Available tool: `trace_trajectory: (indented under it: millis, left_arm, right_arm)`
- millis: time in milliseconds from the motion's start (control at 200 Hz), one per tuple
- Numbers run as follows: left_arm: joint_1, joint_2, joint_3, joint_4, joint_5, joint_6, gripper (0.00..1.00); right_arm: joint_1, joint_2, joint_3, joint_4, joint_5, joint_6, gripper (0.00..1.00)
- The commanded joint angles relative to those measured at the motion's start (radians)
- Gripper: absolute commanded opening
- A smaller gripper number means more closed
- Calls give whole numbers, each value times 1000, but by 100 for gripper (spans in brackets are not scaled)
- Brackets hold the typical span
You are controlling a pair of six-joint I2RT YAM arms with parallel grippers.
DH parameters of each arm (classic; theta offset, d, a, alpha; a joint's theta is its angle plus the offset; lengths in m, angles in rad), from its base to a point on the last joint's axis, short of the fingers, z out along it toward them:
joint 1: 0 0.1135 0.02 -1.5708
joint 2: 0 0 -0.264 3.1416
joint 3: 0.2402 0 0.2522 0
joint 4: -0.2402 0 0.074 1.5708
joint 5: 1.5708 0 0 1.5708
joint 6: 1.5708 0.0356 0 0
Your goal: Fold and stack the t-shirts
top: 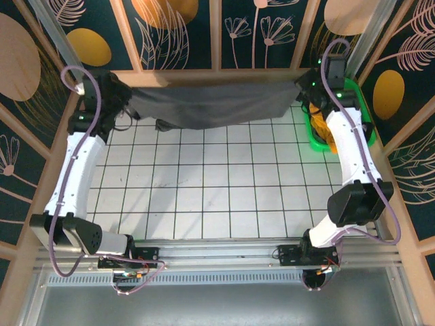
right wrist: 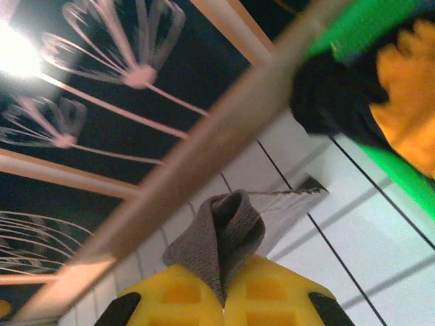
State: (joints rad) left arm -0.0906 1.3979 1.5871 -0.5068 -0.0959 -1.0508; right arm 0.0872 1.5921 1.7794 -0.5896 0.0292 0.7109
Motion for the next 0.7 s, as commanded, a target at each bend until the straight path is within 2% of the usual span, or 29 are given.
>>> trace_trajectory:
  millis: [0, 220, 365, 511, 696]
  left_arm:
    - [6, -51, 85, -30, -106, 27, 0]
    - [5, -209, 138, -37, -201, 60, 0]
    - [6, -246, 205, -59, -254, 73, 0]
    - [6, -169, 241, -76, -213, 55, 0]
    - [26, 10, 257, -52, -116, 37, 0]
  right_arm:
    - [-1, -63, 36, 29, 63, -45, 0]
    - [-3, -323, -122, 169, 70, -56, 0]
    - [-3, -416, -161, 207, 79, -56, 0]
    - [-5, -368, -136, 244, 29, -57, 0]
    - [-15, -202, -88, 321, -83, -40, 0]
